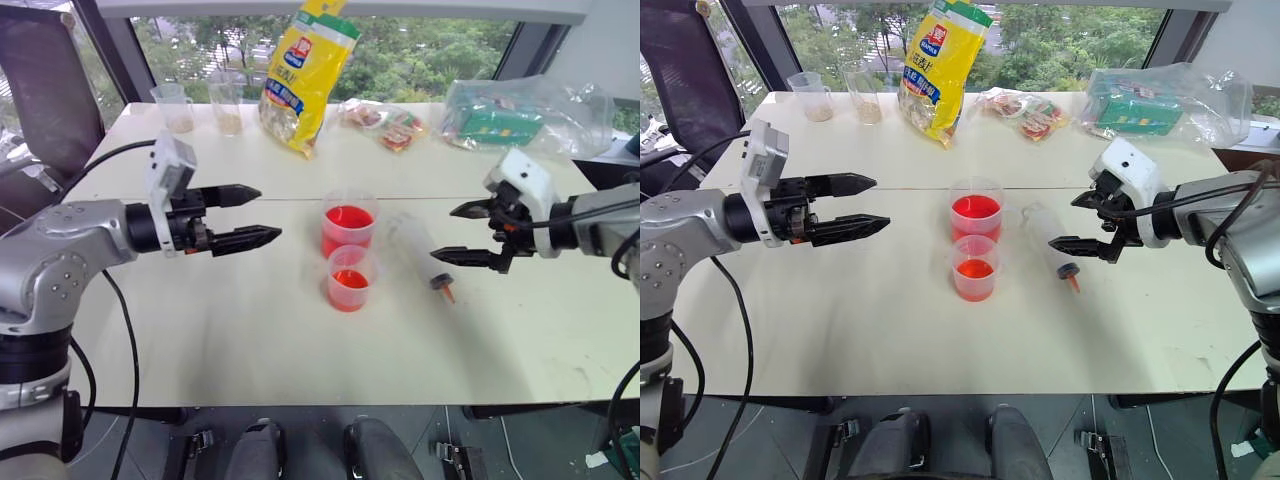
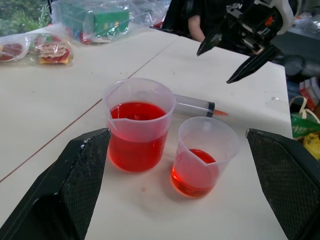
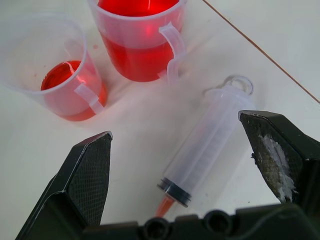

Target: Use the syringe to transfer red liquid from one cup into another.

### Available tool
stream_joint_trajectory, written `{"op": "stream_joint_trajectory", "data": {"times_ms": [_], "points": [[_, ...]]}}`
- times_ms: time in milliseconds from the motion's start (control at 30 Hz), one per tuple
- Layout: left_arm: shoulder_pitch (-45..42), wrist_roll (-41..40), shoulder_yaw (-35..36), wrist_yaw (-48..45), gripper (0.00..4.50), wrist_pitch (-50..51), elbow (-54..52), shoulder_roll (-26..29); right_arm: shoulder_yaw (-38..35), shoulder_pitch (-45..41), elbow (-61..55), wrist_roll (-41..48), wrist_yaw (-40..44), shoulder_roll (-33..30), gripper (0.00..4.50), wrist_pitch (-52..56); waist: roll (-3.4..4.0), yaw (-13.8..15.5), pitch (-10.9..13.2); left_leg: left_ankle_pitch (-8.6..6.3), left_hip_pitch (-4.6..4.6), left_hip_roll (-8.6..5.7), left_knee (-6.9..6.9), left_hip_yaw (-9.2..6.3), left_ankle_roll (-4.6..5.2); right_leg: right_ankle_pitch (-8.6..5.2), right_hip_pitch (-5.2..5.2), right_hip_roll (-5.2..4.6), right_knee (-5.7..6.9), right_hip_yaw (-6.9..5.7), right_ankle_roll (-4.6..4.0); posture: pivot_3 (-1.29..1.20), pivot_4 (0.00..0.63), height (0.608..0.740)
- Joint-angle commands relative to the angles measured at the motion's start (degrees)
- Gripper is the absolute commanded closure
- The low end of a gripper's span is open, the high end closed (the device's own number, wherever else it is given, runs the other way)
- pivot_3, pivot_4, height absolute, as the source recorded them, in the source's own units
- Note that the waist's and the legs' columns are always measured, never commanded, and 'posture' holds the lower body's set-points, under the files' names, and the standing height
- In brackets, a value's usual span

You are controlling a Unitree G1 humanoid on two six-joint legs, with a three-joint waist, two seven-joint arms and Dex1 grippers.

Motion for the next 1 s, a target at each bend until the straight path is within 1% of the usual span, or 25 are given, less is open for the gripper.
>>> {"op": "stream_joint_trajectory", "data": {"times_ms": [33,167,267,433,567,633,733,1000], "points": [[-1.02,-0.52,0.77,-0.04,0.00,-0.30,-0.96,0.63,0.35,-2.18,0.15,-0.51,-0.56,-0.14,0.06,1.44,0.00,0.02,0.00,0.00,0.00,0.00,0.00,0.00,0.00,0.00,0.00,0.00,0.00,0.00,0.00,0.00,0.150,0.740],[-1.20,-0.48,0.68,-0.06,0.00,-0.28,-0.72,0.61,2.34,-4.26,1.00,-0.37,-0.71,0.02,0.06,4.78,0.00,-0.02,0.00,0.00,0.00,0.00,0.01,0.00,0.00,0.00,0.00,0.00,0.01,0.00,0.00,0.00,0.150,0.740],[-1.36,-0.45,0.54,0.02,0.00,-0.30,-0.56,0.45,4.85,-8.05,3.52,-0.65,-1.97,1.90,0.06,9.82,0.00,-0.16,0.00,0.00,0.01,0.00,0.01,0.01,0.00,0.00,0.00,0.00,0.01,0.01,0.00,0.00,0.150,0.740],[-1.80,0.20,-0.29,-0.15,0.00,-0.80,-0.10,0.15,12.30,-18.29,13.27,-3.46,-5.60,8.25,0.06,19.58,0.00,-0.24,0.00,0.01,0.12,0.00,0.01,0.06,-0.01,0.00,0.00,0.01,0.12,0.06,0.00,0.00,0.150,0.740],[-2.27,0.88,-1.02,-0.22,0.00,-1.64,0.29,-0.48,17.49,-25.98,26.35,-7.05,-9.96,15.23,0.06,25.13,0.00,-0.21,0.00,0.01,0.12,0.00,0.02,0.08,-0.01,0.00,0.00,0.00,0.14,0.07,0.00,0.00,0.150,0.740],[-2.21,1.20,-1.23,-0.10,0.00,-2.04,0.19,-0.77,19.13,-28.40,32.38,-8.77,-11.68,18.25,0.06,25.51,0.00,-0.22,0.00,0.01,0.12,0.00,0.01,0.09,-0.01,0.00,-0.01,0.00,0.13,0.07,0.00,0.00,0.150,0.740],[-1.70,1.37,-1.08,0.25,0.00,-2.30,-0.31,-1.11,21.32,-30.59,39.70,-10.49,-11.99,21.90,0.06,23.33,0.00,-0.14,0.00,0.01,0.10,-0.01,-0.01,0.08,-0.01,0.00,-0.03,0.00,0.12,0.06,0.00,0.00,0.150,0.740],[0.07,0.91,-0.02,2.06,0.00,-2.20,-2.20,-0.88,24.48,-32.86,54.82,-15.99,-11.36,29.49,0.06,15.47,0.00,-0.29,0.00,0.01,0.07,-0.01,0.00,0.09,-0.02,0.00,-0.07,0.00,0.14,0.06,0.00,0.00,0.150,0.740]]}}
